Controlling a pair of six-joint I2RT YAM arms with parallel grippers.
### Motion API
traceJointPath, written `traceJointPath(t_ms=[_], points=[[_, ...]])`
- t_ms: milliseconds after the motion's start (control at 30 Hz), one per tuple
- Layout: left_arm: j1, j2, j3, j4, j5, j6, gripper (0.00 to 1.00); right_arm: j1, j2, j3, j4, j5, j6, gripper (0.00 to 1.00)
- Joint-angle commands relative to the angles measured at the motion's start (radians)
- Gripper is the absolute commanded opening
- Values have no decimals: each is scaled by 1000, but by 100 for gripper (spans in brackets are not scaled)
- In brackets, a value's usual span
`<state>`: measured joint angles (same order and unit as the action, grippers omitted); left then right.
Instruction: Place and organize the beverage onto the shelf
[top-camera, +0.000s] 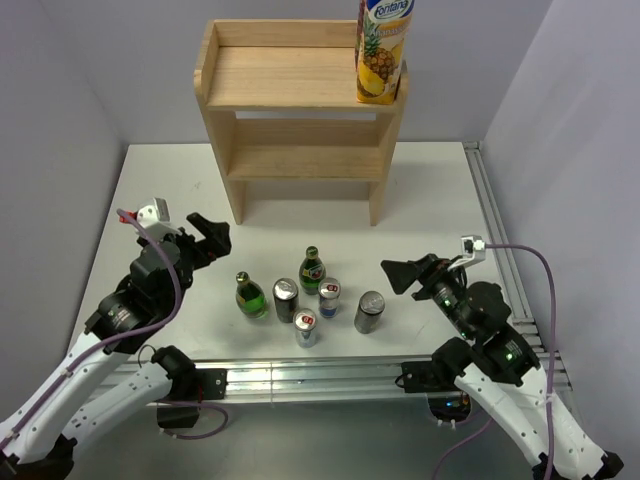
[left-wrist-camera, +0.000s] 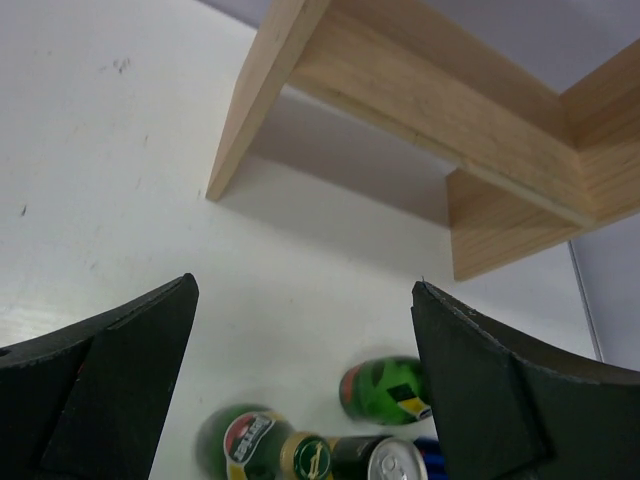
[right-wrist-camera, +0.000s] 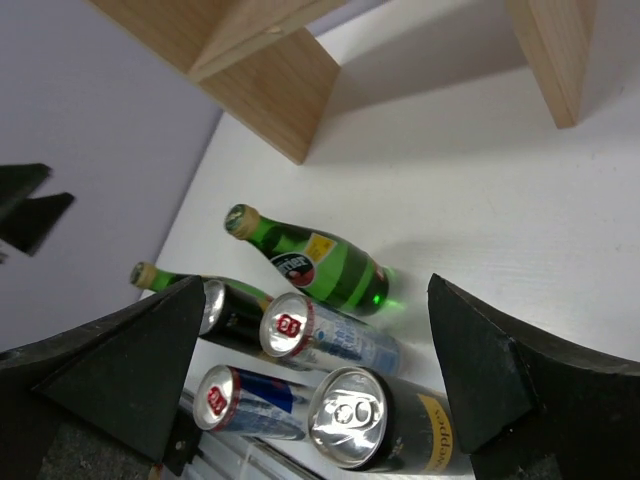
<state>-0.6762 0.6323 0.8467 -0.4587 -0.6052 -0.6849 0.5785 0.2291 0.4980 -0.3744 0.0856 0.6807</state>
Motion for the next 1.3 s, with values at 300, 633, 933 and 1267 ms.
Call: traceJointPath(t_ms=[300,633,933,1267], points=[[-17,-71,-26,-182,-16,-131,95,6,-120,5,-161,-228,75,100],[-29,-74,-46,-201,-42,-166,94,6,-211,-50,-416,-150,216,100],[-37,-114,-86,-187,-41,-188,93,4,-293,-187,-474,-236,234,100],[-49,-114,-112,-161,-38,-186,93,-11,-442,-142,-439,-409,129,100]])
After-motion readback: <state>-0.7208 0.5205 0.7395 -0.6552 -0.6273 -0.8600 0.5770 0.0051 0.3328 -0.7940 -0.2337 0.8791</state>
